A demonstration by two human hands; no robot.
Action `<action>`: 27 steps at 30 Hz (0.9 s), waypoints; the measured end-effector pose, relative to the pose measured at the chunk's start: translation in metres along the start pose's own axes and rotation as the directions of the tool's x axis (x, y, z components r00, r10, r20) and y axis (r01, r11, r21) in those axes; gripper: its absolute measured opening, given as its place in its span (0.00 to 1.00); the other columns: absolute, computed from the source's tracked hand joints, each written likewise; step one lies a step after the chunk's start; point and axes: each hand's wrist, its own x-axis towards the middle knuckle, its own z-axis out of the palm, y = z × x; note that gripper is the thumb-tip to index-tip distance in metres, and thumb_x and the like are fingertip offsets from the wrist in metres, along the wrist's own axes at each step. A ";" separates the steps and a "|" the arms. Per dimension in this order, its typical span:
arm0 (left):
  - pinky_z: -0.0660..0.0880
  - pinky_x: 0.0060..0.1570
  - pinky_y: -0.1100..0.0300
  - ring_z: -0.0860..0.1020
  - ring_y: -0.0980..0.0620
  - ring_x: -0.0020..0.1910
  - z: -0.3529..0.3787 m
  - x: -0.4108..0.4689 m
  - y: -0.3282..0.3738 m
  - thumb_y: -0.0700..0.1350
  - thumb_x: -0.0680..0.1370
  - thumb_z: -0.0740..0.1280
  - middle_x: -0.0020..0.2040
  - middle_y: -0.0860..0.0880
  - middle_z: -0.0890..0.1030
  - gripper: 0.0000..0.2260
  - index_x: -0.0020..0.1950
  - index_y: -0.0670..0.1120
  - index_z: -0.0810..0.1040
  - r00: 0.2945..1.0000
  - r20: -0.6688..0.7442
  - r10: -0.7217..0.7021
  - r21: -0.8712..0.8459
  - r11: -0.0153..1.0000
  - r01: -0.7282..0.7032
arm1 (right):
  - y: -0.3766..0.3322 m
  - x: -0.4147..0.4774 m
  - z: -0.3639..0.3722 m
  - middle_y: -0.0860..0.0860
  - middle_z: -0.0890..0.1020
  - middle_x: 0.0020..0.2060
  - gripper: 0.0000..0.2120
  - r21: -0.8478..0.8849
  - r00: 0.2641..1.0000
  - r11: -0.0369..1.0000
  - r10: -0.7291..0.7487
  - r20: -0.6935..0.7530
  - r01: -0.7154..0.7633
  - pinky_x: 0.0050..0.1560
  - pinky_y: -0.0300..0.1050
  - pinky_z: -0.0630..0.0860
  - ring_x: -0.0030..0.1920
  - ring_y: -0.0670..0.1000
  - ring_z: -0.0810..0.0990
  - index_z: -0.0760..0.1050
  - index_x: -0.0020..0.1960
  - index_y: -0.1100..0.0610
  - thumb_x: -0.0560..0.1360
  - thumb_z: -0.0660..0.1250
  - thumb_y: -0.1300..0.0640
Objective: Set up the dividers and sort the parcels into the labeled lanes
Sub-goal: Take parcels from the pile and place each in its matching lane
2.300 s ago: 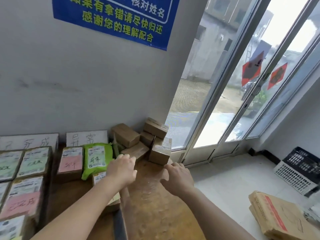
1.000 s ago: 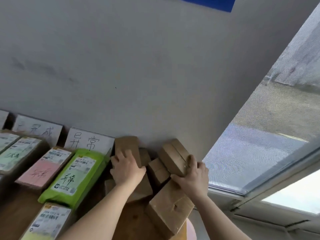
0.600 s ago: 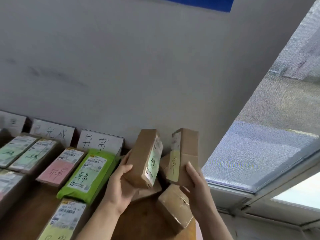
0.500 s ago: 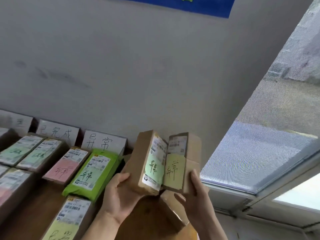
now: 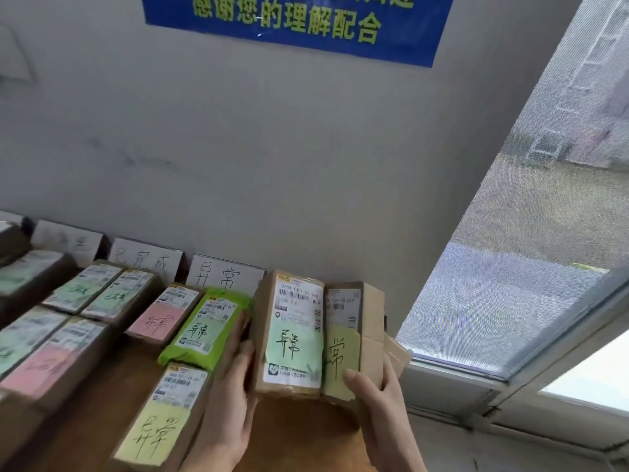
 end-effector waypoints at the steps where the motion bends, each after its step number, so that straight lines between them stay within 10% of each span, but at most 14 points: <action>1: 0.80 0.51 0.52 0.80 0.49 0.60 -0.002 -0.006 0.004 0.54 0.81 0.60 0.63 0.51 0.81 0.15 0.66 0.64 0.72 1.000 -0.018 0.001 0.028 1.000 0.000 | 0.002 -0.002 0.001 0.61 0.84 0.51 0.45 0.011 1.000 1.000 0.005 -0.024 -0.004 0.42 0.50 0.82 0.48 0.59 0.84 0.73 0.63 0.58 0.48 0.83 0.51; 5: 0.75 0.55 0.46 0.80 0.45 0.61 -0.017 -0.023 0.015 0.69 0.55 0.77 0.63 0.51 0.81 0.43 0.69 0.66 0.70 0.996 0.078 -0.054 0.158 0.987 0.041 | -0.002 -0.015 0.017 0.58 0.85 0.49 0.36 0.047 0.997 0.999 -0.004 -0.072 0.008 0.40 0.46 0.81 0.46 0.54 0.85 0.76 0.61 0.58 0.54 0.76 0.48; 12: 0.73 0.39 0.55 0.82 0.46 0.49 -0.047 -0.047 0.047 0.41 0.62 0.73 0.52 0.44 0.85 0.32 0.66 0.55 0.76 0.999 -0.010 -0.038 0.073 0.997 0.039 | -0.002 -0.038 0.047 0.56 0.85 0.51 0.28 0.102 0.991 0.993 -0.053 -0.126 0.066 0.37 0.41 0.80 0.45 0.50 0.85 0.77 0.64 0.55 0.64 0.70 0.54; 17: 0.74 0.56 0.44 0.82 0.43 0.52 -0.081 -0.059 0.068 0.40 0.62 0.76 0.51 0.43 0.85 0.31 0.64 0.56 0.75 0.999 -0.033 -0.023 0.105 0.994 0.026 | 0.007 -0.057 0.087 0.55 0.86 0.50 0.27 0.054 0.989 0.997 -0.046 -0.143 0.054 0.37 0.40 0.78 0.45 0.49 0.85 0.77 0.64 0.54 0.66 0.69 0.51; 27: 0.79 0.35 0.54 0.84 0.47 0.42 -0.179 -0.057 0.124 0.45 0.66 0.71 0.46 0.46 0.86 0.18 0.55 0.50 0.75 0.998 -0.063 -0.004 0.123 0.992 0.011 | 0.057 -0.087 0.194 0.56 0.86 0.48 0.16 0.077 0.962 0.997 0.040 -0.272 -0.020 0.34 0.40 0.78 0.42 0.50 0.85 0.72 0.64 0.58 0.78 0.67 0.56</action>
